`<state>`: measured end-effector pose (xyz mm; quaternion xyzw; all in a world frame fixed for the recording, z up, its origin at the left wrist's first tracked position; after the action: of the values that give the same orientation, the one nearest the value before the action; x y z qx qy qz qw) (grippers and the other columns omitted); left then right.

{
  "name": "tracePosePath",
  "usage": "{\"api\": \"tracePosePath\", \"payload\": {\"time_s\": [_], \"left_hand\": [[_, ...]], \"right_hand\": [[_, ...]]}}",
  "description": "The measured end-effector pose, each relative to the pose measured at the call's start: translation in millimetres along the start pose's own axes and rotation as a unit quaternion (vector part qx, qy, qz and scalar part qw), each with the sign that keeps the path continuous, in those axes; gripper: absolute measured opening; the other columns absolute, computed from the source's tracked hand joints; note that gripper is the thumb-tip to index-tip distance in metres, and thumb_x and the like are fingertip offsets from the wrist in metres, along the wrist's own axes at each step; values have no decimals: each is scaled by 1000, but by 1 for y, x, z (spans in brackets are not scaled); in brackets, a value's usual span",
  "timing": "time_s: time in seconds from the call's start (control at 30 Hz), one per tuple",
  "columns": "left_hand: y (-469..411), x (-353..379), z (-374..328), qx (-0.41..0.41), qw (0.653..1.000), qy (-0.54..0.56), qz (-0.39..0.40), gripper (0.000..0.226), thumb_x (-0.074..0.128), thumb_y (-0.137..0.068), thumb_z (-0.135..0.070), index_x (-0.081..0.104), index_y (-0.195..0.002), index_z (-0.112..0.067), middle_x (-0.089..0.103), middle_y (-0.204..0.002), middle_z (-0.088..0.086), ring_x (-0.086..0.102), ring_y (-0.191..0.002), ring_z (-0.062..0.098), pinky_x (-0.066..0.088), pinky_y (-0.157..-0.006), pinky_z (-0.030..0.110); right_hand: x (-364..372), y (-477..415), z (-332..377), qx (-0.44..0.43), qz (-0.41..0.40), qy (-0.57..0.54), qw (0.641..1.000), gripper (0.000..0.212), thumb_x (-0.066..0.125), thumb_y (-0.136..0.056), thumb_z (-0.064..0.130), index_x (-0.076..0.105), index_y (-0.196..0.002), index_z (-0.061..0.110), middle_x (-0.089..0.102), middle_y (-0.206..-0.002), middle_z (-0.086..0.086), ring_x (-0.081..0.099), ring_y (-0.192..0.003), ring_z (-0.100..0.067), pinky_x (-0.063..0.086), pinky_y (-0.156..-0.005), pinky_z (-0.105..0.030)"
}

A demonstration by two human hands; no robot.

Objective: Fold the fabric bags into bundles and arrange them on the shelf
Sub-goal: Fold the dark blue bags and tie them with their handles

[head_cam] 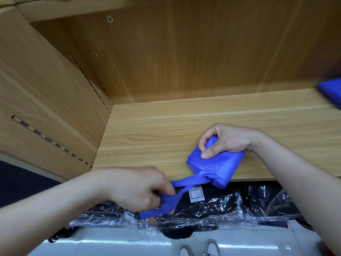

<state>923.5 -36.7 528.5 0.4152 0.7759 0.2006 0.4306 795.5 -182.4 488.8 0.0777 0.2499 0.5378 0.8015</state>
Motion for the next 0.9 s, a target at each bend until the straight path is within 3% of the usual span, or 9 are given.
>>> {"api": "tracePosePath", "payload": {"time_s": [0.1,0.17,0.23,0.3,0.37,0.47,0.57,0.7,0.9], "left_hand": [[-2,14,21,-37,984,170,40,51,36,-79,-2,65,-119,-12,72,-89,-2,70,-86,11,57,-76,25],[-8,13,31,-28,971,239,-17,47,32,-89,1,60,-126,-10,72,-104,8,71,-95,20,57,-82,29],[-12,9,40,-24,956,267,-117,41,35,-101,0,60,-125,-23,73,-103,-4,71,-94,22,57,-85,37],[-16,5,45,-27,936,273,-219,44,46,-98,4,57,-126,-28,71,-100,-26,70,-96,9,57,-87,35],[-19,-2,41,-22,922,265,-282,54,58,-85,11,57,-133,-16,68,-108,-25,60,-92,-17,52,-78,12],[-20,-11,22,30,914,288,-284,61,60,-74,15,62,-124,-20,65,-120,-18,54,-68,-20,38,-55,3],[-23,-11,20,58,898,341,-272,70,58,-71,16,61,-122,-32,65,-124,-16,69,-84,8,50,-64,18],[-30,-17,14,47,916,286,-276,64,63,-65,0,60,-118,-37,65,-123,-18,67,-105,9,56,-90,43],[-42,-18,19,77,901,362,-227,55,59,-76,22,56,-115,-17,68,-110,-13,68,-83,16,50,-71,31]], "right_hand": [[-8,3,3,-8,-39,15,999,16,84,-72,21,68,-68,22,62,-70,1,55,-62,-11,43,-57,-23],[-18,6,5,-20,-87,1,996,17,83,-73,18,67,-67,22,62,-73,-2,54,-63,-11,43,-57,-22],[-25,10,6,-38,-136,-14,990,17,82,-74,15,67,-68,21,63,-75,-2,54,-64,-9,43,-59,-22],[-28,13,5,-65,-169,-29,983,16,81,-76,14,67,-77,22,63,-79,1,55,-67,-8,45,-65,-26],[-25,14,5,-87,-176,-43,980,31,80,-77,14,61,-98,28,62,-88,-3,57,-73,-12,48,-69,-35],[-15,16,8,-85,-143,-44,985,47,75,-84,13,47,-111,38,60,-97,-15,57,-75,-18,51,-69,-41],[-10,22,20,-89,-98,-8,991,41,69,-87,17,44,-112,37,56,-101,-16,53,-77,-17,47,-67,-39],[-7,33,48,-111,-82,97,986,43,67,-89,5,45,-112,34,56,-90,15,51,-76,-5,43,-67,-20],[-5,49,82,-185,-162,86,966,71,76,-72,-7,42,-119,33,65,-100,4,60,-82,-17,50,-76,-24]]}}
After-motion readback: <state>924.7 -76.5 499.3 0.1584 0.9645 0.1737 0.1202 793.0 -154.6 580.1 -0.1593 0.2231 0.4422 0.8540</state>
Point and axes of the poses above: each hand's wrist, its own y-axis away from the middle knuckle, its own x-axis out of the palm, z = x × y, the point moved 6 cm from there along -y, towards the middle knuckle
